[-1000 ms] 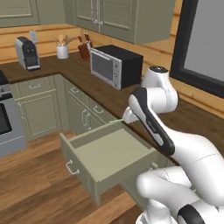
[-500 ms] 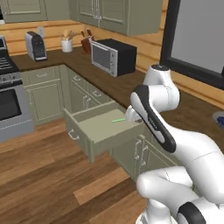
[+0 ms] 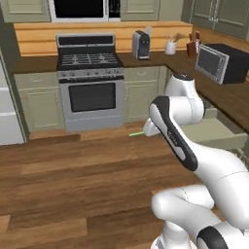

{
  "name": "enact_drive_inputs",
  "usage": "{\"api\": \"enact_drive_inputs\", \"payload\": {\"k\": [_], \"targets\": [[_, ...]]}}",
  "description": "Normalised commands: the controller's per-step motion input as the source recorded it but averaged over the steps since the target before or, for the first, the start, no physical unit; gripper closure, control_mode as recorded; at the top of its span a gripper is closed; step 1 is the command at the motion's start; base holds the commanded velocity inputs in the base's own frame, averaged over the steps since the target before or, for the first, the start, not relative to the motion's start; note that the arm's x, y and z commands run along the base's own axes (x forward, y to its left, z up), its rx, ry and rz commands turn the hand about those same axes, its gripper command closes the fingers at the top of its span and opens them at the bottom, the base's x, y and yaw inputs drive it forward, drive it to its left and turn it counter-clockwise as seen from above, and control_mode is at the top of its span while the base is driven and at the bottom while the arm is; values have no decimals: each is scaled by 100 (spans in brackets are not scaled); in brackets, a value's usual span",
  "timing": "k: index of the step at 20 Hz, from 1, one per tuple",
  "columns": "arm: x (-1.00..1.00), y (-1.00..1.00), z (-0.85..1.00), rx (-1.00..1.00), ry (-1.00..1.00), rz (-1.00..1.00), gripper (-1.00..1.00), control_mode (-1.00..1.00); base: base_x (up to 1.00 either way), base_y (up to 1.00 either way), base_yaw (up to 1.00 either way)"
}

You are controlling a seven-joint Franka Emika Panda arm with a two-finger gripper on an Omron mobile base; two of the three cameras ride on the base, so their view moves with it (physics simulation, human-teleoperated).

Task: Take a straw from the drawer in front and place it inside the glass cup on the dining counter.

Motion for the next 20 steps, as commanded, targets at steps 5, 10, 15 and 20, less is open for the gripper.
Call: {"api": "enact_drive_inputs", "payload": {"k": [5, 10, 15, 20], "targets": [[0, 0, 0, 0, 0, 0, 100, 100, 7, 70, 55], [0, 0, 0, 0, 0, 0, 100, 100, 57, 49, 43], [0, 0, 0, 0, 0, 0, 100, 100, 100, 8, 19], [0, 0, 0, 0, 0, 0, 100, 100, 100, 13, 14]]}}
